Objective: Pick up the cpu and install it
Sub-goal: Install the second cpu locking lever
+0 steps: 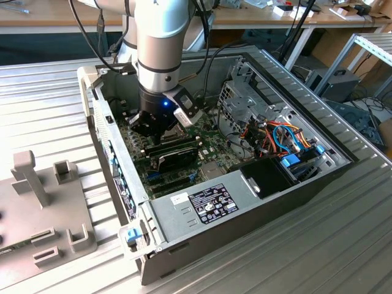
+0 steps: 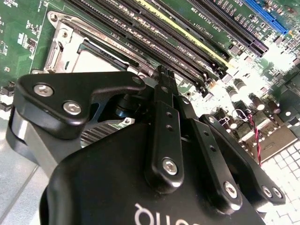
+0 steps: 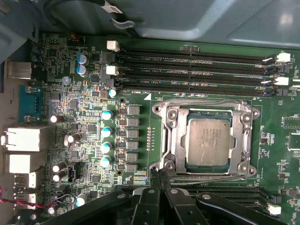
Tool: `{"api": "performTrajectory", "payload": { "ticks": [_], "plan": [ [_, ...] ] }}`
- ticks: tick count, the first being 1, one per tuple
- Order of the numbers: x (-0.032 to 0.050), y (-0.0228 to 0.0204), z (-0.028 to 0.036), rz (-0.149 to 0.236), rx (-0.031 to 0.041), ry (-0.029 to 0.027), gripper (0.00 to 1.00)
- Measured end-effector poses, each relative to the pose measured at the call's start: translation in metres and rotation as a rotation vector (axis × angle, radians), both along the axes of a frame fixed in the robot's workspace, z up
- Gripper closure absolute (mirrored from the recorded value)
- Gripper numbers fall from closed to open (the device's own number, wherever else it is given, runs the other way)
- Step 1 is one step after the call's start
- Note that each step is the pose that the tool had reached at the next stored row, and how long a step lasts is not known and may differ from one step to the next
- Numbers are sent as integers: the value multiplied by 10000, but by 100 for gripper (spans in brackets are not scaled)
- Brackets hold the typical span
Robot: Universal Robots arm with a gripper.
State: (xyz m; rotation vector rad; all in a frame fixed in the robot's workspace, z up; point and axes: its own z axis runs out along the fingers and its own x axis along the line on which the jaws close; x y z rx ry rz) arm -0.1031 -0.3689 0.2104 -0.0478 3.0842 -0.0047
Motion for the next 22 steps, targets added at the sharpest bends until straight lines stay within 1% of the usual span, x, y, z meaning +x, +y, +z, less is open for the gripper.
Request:
{"api": "performTrajectory", "payload": {
  "ticks": [9,15,22],
  "plan": [
    [-8,1,-34,0,-14,-1,89],
    [-8,23,-38,1,-26,-2,89],
    [-22,25,-53,0,-27,-14,89]
  ]
}}
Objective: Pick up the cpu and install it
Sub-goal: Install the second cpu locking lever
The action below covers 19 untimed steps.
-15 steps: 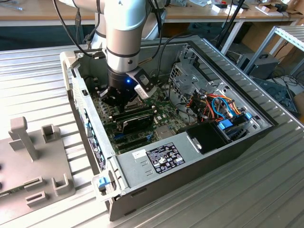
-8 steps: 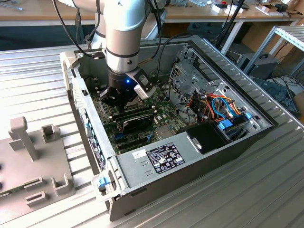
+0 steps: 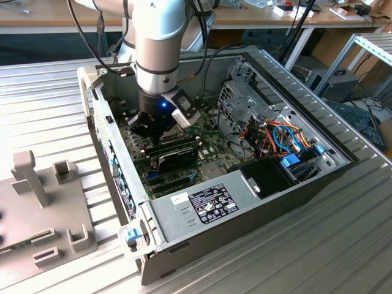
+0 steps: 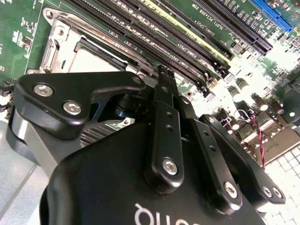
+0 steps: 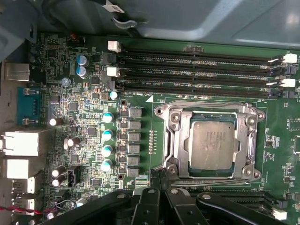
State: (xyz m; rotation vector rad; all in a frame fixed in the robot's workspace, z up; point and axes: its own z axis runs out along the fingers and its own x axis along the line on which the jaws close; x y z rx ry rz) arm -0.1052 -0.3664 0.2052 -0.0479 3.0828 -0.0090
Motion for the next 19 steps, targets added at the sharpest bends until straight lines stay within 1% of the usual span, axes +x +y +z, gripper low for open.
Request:
{"api": "performTrajectory", "payload": {
  "ticks": [8,13,19],
  "plan": [
    [-13,1,-25,0,-1,-16,89],
    [-15,-3,-24,-2,-10,-10,89],
    [-14,-27,-24,2,-19,-9,89]
  ]
}}
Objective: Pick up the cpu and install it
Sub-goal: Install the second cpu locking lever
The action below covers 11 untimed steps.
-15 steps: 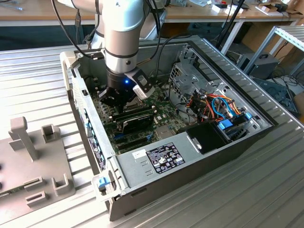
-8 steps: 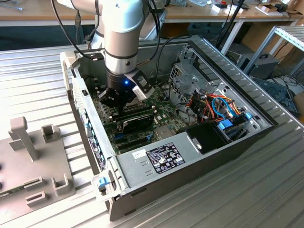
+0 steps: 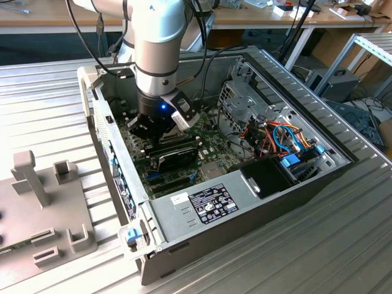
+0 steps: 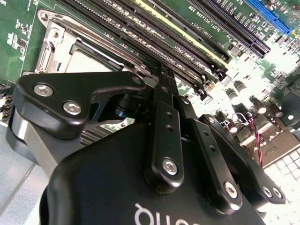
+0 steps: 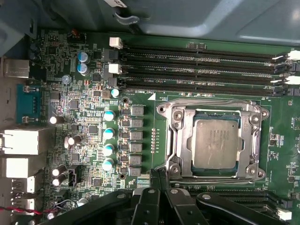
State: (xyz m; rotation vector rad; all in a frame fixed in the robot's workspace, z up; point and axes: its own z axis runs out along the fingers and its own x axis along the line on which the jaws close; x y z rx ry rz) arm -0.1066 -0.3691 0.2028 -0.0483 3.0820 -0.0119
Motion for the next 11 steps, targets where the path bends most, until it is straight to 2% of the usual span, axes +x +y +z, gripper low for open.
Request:
{"api": "performTrajectory", "payload": {
  "ticks": [11],
  "plan": [
    [0,1,0,-2,-26,-1,89]
  ]
}}
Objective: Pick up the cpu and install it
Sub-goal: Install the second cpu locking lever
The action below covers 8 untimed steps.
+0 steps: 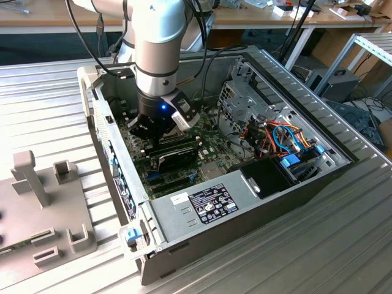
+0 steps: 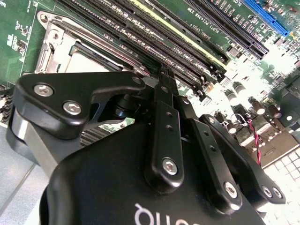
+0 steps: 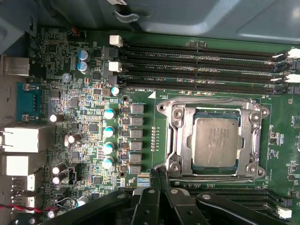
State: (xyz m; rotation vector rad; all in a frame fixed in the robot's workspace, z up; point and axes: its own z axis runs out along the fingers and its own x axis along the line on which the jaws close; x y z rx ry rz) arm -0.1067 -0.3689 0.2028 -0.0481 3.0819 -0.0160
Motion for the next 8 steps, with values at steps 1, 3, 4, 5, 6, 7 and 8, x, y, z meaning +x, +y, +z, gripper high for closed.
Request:
{"api": "performTrajectory", "payload": {
  "ticks": [1,3,4,5,6,7,8],
  "plan": [
    [0,11,1,2,-18,2,89],
    [0,31,-1,1,-42,0,89],
    [0,44,-1,2,-66,-1,89],
    [1,47,-1,2,-77,0,89],
    [1,47,0,4,-84,0,89],
    [1,49,-1,2,-101,0,89],
    [1,49,-1,2,-113,-1,89]
  ]
}}
